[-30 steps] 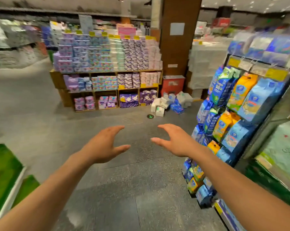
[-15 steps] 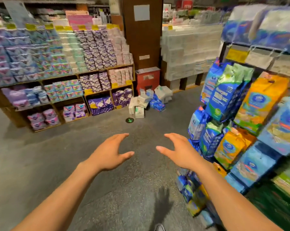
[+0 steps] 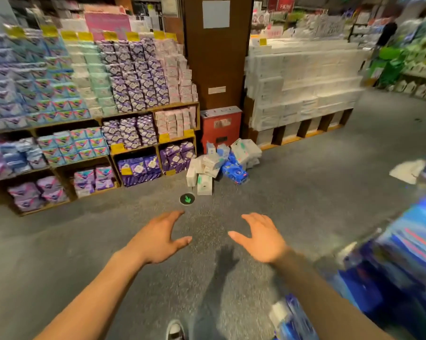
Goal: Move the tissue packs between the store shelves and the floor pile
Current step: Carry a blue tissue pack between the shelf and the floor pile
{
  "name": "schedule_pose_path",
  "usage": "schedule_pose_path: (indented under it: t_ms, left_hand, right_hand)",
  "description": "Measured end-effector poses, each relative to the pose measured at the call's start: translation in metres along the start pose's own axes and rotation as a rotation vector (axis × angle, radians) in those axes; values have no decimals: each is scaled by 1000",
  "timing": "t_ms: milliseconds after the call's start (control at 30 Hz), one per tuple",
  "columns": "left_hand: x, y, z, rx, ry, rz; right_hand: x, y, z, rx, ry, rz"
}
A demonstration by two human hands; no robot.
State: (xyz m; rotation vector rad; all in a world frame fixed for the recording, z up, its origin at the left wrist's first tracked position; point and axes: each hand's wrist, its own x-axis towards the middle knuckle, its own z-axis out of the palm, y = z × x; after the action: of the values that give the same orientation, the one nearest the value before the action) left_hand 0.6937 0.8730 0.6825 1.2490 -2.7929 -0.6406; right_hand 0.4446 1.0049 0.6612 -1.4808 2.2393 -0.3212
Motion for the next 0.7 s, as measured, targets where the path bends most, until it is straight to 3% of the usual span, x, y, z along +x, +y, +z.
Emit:
schedule_pose_path:
  t_ms: [267, 533, 700]
  left_hand:
    - [258, -69, -37, -1, -68, 79]
    - [508, -72, -71, 66, -180, 196]
    - [660, -60, -58, 90, -207, 212]
  right_hand:
    - [228, 1, -18, 101, -9, 152]
    - [411, 41, -93, 133, 137, 262]
    - [534, 99, -122, 161, 118, 281]
